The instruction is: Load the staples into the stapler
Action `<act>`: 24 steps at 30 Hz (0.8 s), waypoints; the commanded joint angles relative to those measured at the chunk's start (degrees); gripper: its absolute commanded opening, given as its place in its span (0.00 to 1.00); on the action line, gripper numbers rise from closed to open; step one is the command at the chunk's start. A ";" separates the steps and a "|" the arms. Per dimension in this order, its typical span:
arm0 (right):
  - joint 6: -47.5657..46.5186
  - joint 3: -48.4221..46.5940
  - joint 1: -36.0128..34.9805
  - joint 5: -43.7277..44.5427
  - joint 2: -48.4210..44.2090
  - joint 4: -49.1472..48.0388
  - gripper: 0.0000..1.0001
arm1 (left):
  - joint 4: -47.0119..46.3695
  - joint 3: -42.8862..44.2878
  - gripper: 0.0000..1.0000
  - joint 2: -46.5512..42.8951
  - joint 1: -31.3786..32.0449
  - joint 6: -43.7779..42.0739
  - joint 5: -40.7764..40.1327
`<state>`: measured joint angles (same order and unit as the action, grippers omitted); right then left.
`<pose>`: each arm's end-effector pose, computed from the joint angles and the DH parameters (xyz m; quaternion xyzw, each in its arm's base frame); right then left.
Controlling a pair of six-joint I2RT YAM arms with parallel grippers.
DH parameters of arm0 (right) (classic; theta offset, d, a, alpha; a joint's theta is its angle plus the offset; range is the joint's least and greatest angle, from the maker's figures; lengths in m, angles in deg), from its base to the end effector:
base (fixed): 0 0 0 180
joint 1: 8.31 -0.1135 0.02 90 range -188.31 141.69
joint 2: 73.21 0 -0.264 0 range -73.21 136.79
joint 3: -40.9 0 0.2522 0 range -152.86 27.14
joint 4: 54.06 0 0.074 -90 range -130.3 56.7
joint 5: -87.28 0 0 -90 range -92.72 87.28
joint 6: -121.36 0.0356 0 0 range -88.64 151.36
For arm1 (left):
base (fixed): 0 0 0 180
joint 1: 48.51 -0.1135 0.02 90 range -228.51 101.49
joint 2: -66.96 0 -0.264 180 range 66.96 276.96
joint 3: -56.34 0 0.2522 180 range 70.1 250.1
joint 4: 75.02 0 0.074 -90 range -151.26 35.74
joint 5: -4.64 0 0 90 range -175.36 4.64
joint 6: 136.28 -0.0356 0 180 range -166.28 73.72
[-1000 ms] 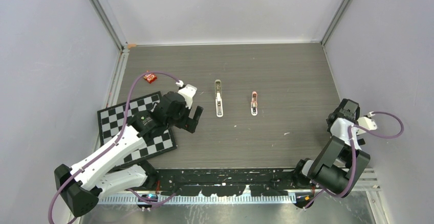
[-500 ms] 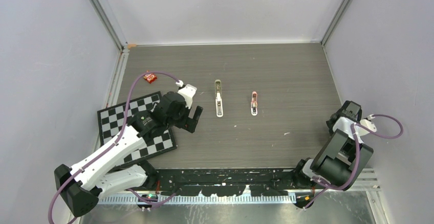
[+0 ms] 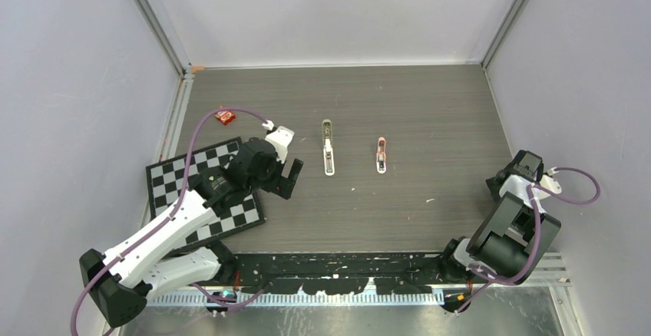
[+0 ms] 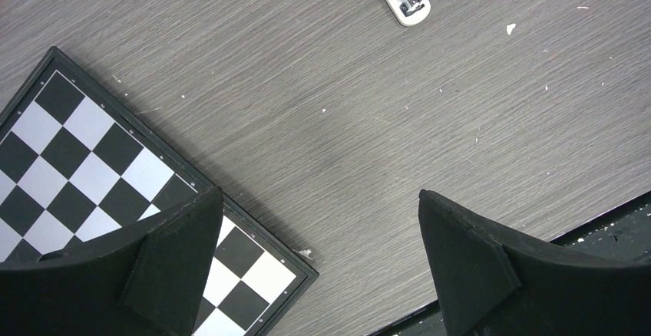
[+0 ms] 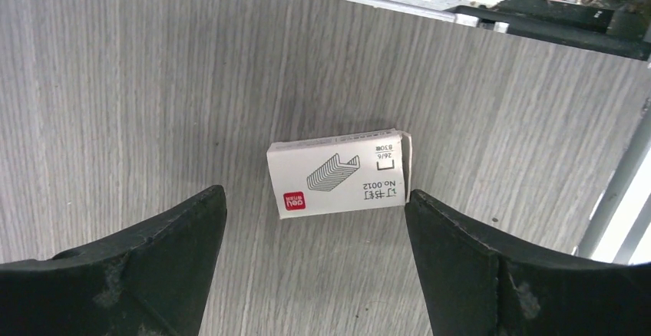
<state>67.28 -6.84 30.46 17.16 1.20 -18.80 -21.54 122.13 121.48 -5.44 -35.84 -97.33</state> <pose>0.1678 -0.1503 0.1598 0.6130 0.7343 -0.1734 0.2346 0.1473 -0.1276 0.3047 0.2149 0.8846 -0.0962 0.4026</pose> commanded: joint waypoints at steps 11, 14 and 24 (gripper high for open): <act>-3.44 -0.84 -0.34 -8.97 0.12 -6.06 0.85 | -0.66 0.71 1.00 -0.99 0.09 -0.64 -0.69; -1.91 -1.82 -0.33 -5.96 0.63 -3.47 0.90 | -0.75 0.77 1.00 -0.84 0.10 -0.59 -0.60; -1.97 -3.39 -0.13 -1.96 1.39 -1.66 0.99 | -0.69 0.79 1.00 -0.86 0.12 -0.59 -0.51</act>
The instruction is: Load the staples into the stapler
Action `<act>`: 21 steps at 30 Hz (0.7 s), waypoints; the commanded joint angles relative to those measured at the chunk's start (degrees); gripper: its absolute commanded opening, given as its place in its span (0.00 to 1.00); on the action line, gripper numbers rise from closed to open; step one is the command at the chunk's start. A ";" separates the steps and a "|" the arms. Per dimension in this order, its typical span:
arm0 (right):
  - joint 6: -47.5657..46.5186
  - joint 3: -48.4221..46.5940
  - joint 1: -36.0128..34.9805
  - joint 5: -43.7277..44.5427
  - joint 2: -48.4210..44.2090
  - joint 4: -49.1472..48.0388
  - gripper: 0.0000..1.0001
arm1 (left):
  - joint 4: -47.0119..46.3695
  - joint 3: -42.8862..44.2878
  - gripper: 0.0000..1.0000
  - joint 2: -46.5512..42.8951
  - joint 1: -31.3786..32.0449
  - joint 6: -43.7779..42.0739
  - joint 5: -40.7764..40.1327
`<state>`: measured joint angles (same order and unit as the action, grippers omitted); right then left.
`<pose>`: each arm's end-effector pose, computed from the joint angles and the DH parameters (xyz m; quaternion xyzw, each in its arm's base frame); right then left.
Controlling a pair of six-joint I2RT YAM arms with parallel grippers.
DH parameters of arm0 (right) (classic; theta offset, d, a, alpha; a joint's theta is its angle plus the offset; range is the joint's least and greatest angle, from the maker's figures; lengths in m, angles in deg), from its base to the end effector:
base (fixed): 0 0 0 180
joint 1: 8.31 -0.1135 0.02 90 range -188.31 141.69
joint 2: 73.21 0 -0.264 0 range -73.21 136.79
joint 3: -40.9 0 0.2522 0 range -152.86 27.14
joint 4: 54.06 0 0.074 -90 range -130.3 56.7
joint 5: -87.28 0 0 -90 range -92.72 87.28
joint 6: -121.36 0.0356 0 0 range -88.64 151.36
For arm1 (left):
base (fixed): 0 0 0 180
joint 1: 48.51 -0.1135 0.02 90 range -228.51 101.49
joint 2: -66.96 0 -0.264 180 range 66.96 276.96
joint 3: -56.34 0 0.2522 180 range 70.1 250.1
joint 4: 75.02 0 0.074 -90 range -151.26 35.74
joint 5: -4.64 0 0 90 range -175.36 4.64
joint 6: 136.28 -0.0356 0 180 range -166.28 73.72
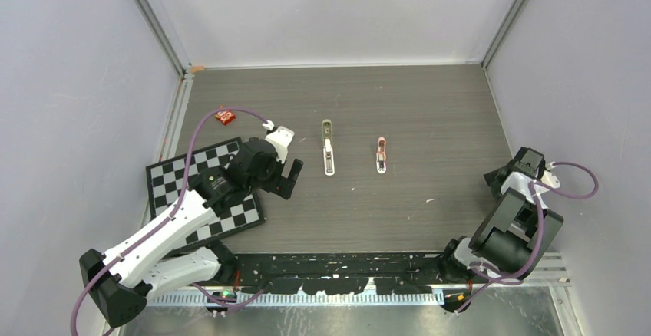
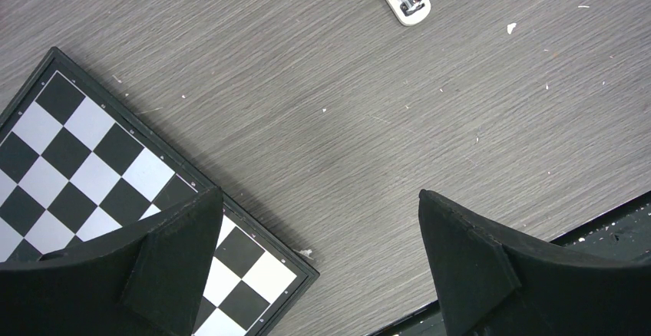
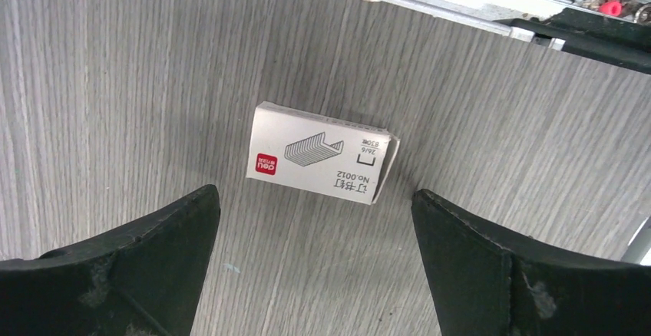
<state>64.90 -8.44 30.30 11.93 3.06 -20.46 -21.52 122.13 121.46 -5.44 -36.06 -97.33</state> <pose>0.1784 -0.1540 0.1613 0.5910 0.7562 -0.1343 0.2466 0.1472 -0.1275 0.3047 0.2166 0.8841 -0.0955 0.4028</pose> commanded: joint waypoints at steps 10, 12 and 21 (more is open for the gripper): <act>0.46 -1.50 0.96 2.10 2.61 -4.68 0.91 | -0.72 0.73 1.00 -1.30 0.13 -0.46 -0.50; 0.32 -1.30 0.95 2.81 2.80 -4.93 0.89 | -0.97 0.62 1.00 -1.33 0.10 -0.44 -0.30; -0.23 -0.78 1.03 1.90 3.20 -5.76 0.73 | -0.85 0.79 1.00 -1.23 0.09 -0.46 -0.51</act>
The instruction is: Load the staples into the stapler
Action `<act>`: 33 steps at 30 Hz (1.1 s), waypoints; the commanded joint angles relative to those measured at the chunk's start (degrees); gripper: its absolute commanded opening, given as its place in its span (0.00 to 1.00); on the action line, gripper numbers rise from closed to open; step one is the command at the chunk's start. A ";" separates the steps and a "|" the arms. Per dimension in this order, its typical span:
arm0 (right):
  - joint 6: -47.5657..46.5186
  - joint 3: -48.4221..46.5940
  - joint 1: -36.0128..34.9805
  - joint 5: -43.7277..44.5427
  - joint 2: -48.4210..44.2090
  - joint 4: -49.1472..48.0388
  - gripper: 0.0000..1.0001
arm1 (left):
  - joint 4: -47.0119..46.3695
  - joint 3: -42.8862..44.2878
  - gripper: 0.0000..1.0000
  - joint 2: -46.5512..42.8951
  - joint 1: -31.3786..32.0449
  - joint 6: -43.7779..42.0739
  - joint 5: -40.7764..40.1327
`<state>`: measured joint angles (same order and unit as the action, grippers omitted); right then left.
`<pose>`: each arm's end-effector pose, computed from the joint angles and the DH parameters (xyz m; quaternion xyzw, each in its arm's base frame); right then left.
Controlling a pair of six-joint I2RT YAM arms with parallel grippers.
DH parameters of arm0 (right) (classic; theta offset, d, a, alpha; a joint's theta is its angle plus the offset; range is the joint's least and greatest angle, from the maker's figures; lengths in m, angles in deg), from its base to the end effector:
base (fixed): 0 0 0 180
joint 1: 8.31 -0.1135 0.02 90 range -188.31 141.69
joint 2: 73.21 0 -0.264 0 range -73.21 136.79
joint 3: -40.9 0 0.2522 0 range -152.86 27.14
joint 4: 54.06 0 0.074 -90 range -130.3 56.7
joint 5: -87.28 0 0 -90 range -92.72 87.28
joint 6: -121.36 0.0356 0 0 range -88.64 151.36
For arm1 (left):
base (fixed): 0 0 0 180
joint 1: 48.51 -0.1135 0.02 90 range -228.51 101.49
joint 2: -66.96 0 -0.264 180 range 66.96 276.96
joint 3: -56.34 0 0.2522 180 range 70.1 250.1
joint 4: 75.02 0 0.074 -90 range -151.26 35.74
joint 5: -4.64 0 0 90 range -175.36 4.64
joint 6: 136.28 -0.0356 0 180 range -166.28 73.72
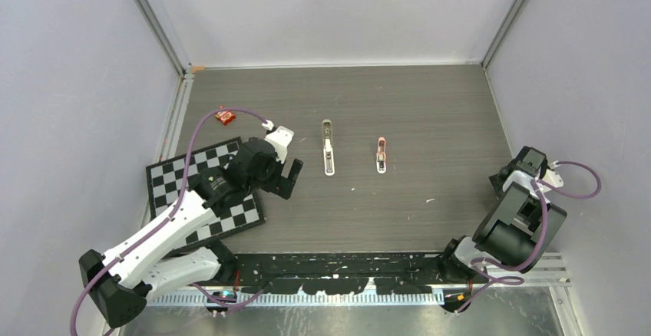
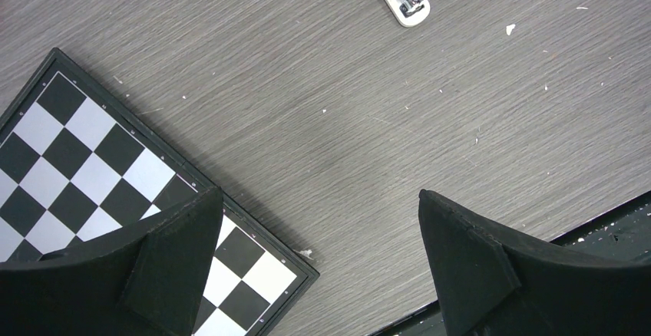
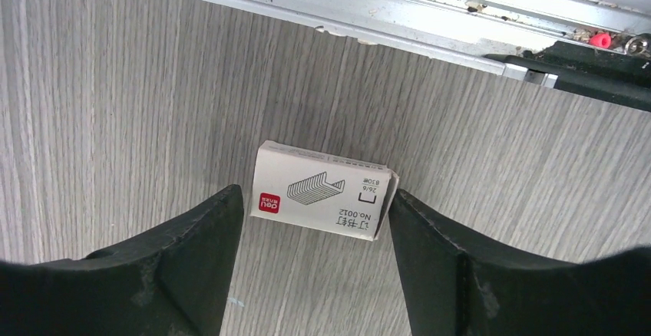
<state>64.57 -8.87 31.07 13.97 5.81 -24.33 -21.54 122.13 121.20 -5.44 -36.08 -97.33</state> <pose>0.1832 -0.1636 0.1568 0.5956 0.7454 -0.1539 0.2567 0.1466 -0.1269 0.3055 0.2163 0.8832 -0.0965 0.4048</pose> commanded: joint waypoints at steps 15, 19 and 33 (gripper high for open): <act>-0.16 -0.03 0.21 -3.88 -2.49 -1.48 0.60 | -0.71 0.49 1.00 -2.14 0.12 -0.44 -0.61; 0.00 0.19 -0.82 -7.58 -4.61 -0.84 0.60 | -0.80 0.53 1.00 -2.29 0.15 -0.36 -0.60; -0.65 -3.03 -27.65 -10.34 -15.48 8.82 0.60 | -0.16 0.27 1.00 -4.12 0.09 0.97 -2.89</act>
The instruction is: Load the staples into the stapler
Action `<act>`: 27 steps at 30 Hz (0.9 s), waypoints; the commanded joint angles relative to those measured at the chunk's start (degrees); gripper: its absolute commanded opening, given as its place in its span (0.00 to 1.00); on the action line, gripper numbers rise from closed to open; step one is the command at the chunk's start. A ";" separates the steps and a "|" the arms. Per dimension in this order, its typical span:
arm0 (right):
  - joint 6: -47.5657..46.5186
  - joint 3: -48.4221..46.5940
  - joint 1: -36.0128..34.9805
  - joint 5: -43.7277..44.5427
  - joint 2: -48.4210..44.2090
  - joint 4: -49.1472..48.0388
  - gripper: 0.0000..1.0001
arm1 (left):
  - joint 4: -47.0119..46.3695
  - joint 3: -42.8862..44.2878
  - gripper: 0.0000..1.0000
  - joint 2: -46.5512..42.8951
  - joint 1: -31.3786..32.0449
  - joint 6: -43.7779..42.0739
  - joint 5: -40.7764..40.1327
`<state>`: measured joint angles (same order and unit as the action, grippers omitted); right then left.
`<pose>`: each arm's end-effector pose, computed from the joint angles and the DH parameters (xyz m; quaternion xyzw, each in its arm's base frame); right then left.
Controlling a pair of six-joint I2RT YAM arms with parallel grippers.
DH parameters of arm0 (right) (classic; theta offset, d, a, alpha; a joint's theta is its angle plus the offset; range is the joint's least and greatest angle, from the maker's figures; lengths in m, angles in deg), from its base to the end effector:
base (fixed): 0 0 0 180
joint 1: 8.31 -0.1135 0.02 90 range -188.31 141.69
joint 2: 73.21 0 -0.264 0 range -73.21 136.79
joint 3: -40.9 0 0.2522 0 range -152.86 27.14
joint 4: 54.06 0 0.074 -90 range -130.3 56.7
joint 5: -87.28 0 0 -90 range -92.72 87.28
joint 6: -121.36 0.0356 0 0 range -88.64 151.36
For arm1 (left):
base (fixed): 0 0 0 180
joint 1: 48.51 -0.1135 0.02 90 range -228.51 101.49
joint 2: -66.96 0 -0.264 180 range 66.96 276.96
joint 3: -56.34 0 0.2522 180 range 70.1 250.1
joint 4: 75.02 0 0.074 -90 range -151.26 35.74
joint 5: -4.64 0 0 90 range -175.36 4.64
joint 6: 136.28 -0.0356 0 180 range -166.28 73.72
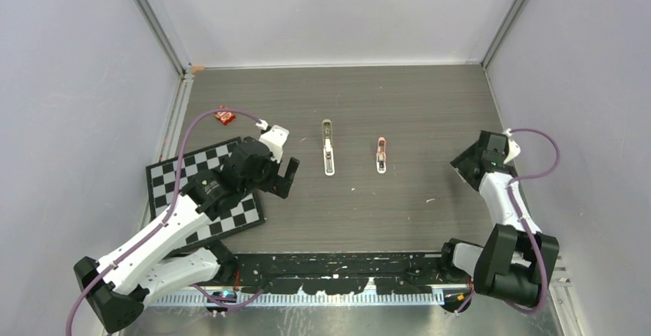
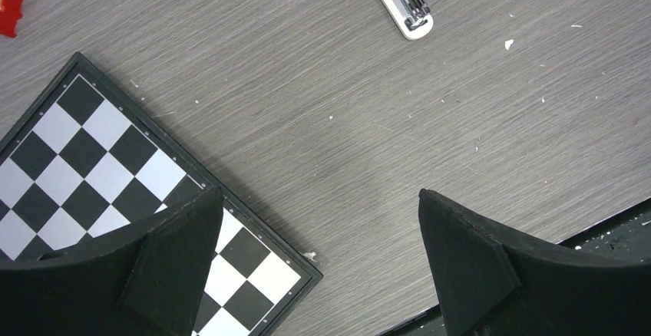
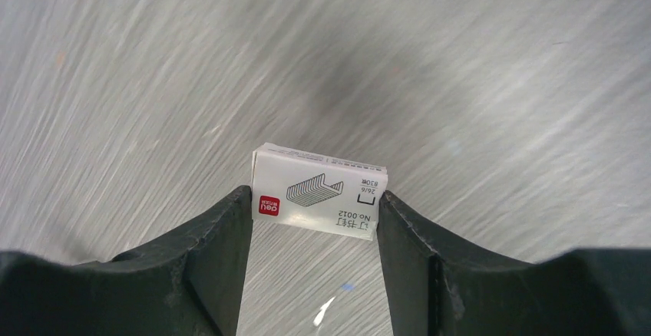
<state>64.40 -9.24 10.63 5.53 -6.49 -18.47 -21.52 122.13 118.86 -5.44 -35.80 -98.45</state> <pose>0.2106 -0.0777 0.1978 0.4344 0.8379 -0.0279 0.3292 0.1411 -0.1209 0.3125 0.2057 0.8765 -0.0984 0.4240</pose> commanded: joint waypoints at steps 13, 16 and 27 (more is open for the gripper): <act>-0.40 1.05 -39.72 -4.12 -1.61 -2.67 0.59 | -2.36 -1.14 1.00 -6.88 0.10 -0.40 -4.39; -2.23 0.33 -48.20 -2.25 0.66 -4.18 0.59 | -2.95 -1.59 1.00 -7.90 0.11 -0.29 -4.86; -3.58 -4.06 -66.16 3.17 11.32 -6.31 0.61 | -12.47 -6.80 0.98 -14.07 0.12 -1.94 10.66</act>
<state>61.60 -10.07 -51.31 5.60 2.47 -21.27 -25.69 117.45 107.65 -5.44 -36.35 -97.68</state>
